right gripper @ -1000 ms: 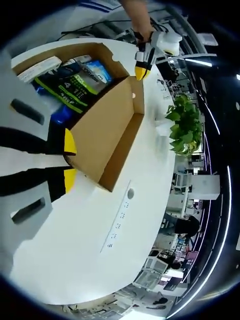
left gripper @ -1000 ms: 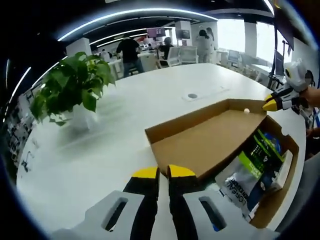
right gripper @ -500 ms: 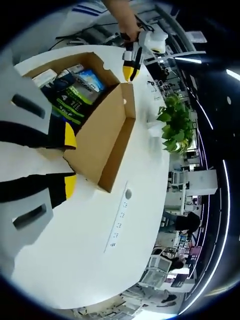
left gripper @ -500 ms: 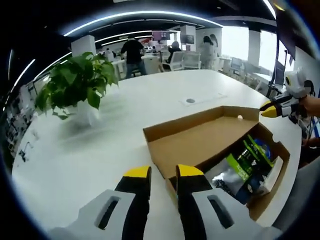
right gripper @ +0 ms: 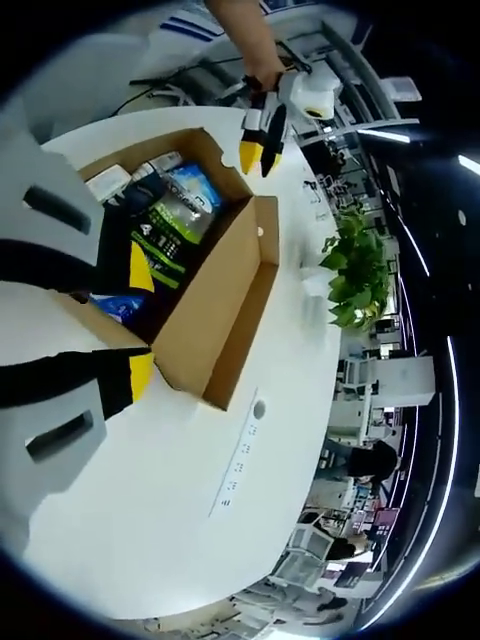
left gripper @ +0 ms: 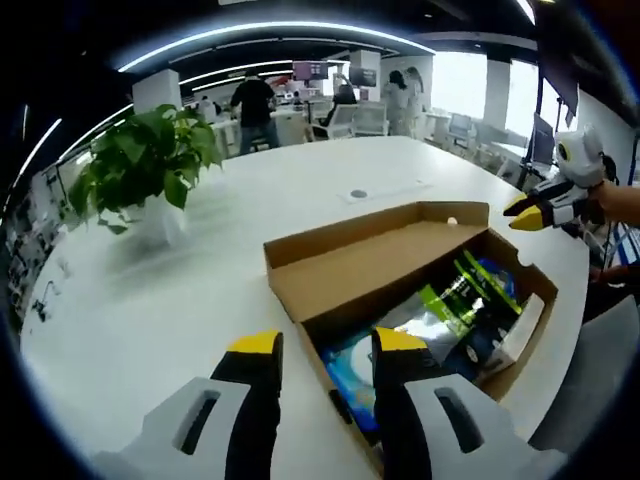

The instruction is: Operate the shoe box by opening the lid, removing the specified soft item, and placing it in the target area until the item is outside and the box remains undamaged.

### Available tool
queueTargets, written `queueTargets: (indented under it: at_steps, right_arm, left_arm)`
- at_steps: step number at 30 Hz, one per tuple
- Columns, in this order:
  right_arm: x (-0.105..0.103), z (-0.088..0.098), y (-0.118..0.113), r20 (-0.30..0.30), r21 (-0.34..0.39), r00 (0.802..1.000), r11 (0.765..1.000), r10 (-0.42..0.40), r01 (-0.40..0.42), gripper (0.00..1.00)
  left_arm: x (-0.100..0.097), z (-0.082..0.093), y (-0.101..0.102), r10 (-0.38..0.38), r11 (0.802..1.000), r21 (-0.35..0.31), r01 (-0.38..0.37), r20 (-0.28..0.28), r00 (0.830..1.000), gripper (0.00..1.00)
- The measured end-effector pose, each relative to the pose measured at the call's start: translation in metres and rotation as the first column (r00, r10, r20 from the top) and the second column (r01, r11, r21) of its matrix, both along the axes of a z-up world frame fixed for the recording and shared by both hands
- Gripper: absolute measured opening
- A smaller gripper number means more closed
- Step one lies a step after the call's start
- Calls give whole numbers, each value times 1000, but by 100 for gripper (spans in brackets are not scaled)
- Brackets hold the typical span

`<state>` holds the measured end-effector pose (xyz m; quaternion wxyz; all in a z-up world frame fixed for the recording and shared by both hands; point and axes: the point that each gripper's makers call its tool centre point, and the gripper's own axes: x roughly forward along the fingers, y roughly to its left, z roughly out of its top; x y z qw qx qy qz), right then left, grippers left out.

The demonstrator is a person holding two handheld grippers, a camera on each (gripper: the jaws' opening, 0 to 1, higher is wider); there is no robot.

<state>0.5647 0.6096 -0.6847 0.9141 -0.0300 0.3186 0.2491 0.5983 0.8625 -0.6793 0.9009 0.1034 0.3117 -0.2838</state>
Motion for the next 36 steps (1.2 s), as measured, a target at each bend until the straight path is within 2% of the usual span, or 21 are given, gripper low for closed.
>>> queueTargets:
  at_steps: [9, 24, 36]
  right_arm:
    - [-10, -7, 18, -21, -11, 999, 999, 50, -50, 20]
    - [-15, -32, 46, -82, -24, 989, 992, 120, -122, 20]
    - [-12, -48, 57, -124, -36, 982, 989, 139, -145, 20]
  left_arm:
    - [-18, -1, -9, -19, 999, -31, 18, -38, 999, 36]
    - [-47, -15, -32, -70, 997, -41, 66, -102, 992, 39]
    - [-55, -33, -39, -87, 996, -45, 81, -155, 984, 41]
